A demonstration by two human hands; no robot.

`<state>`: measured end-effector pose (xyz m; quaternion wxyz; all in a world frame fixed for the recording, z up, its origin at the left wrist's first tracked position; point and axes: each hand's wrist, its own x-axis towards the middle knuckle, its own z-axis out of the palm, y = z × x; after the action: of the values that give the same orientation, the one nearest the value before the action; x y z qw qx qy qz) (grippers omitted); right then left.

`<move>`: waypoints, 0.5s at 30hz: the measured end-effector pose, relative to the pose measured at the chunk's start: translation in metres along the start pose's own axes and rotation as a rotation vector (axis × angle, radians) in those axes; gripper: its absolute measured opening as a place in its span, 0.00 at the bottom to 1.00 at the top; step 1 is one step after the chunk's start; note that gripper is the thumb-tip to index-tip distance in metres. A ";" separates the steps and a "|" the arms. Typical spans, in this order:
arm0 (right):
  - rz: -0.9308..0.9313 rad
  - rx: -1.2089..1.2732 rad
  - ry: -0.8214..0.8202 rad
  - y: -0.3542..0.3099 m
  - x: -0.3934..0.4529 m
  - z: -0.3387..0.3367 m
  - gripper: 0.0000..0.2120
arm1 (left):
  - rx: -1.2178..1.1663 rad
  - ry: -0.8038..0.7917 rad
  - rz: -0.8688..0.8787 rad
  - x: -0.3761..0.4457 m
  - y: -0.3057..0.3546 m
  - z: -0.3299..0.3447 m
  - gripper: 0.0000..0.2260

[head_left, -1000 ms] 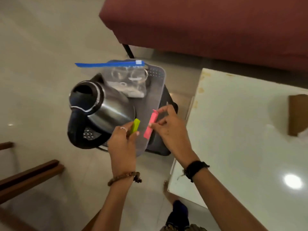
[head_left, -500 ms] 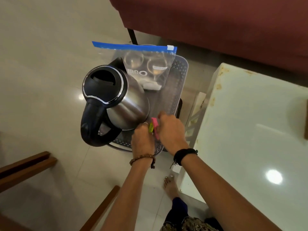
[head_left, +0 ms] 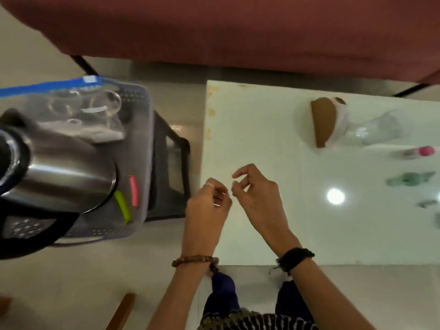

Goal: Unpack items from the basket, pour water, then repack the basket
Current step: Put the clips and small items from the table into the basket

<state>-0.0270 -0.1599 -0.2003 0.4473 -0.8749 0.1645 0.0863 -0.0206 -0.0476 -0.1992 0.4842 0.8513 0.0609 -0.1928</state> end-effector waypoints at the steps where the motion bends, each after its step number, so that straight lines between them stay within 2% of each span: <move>1: 0.023 0.005 0.027 0.015 -0.005 -0.017 0.03 | -0.006 -0.061 0.013 -0.004 0.008 0.020 0.06; 5: 0.127 0.050 0.131 0.075 -0.020 -0.082 0.03 | 0.029 -0.215 0.080 -0.019 0.036 0.093 0.07; 9: 0.207 0.097 0.216 0.137 -0.030 -0.140 0.03 | 0.066 -0.277 0.081 -0.026 0.055 0.161 0.06; 15: 0.317 0.130 0.243 0.226 -0.038 -0.234 0.05 | 0.140 -0.377 0.059 -0.041 0.101 0.283 0.04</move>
<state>-0.1439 -0.4652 -0.2225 0.4607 -0.8112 0.3581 0.0387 -0.1050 -0.3369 -0.2318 0.4323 0.8330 -0.0693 -0.3383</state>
